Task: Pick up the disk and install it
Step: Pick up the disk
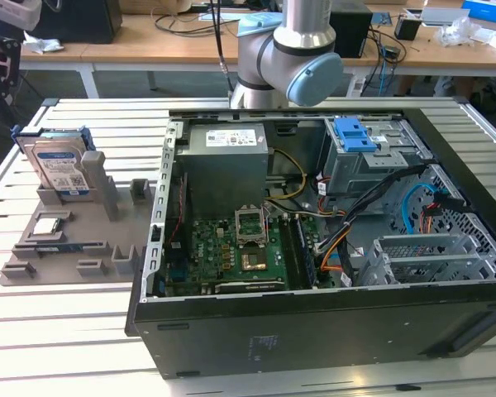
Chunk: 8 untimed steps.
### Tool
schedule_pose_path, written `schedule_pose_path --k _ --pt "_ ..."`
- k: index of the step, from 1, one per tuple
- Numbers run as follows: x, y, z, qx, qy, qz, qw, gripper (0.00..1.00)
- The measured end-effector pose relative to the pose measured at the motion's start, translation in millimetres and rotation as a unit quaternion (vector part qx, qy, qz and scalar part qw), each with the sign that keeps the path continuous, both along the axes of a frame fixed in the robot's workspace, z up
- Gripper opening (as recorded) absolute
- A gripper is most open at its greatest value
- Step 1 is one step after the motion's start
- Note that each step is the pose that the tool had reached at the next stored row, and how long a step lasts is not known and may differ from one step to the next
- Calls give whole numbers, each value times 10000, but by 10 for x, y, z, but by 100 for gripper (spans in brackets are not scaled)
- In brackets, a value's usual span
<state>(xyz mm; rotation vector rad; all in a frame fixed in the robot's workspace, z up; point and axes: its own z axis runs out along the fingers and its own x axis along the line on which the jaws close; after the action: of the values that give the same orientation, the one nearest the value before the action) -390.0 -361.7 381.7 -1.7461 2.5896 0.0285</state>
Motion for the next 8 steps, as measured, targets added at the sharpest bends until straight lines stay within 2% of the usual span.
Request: schedule_pose_path --k 8 --pt "0 0 0 0 0 361 9993 11"
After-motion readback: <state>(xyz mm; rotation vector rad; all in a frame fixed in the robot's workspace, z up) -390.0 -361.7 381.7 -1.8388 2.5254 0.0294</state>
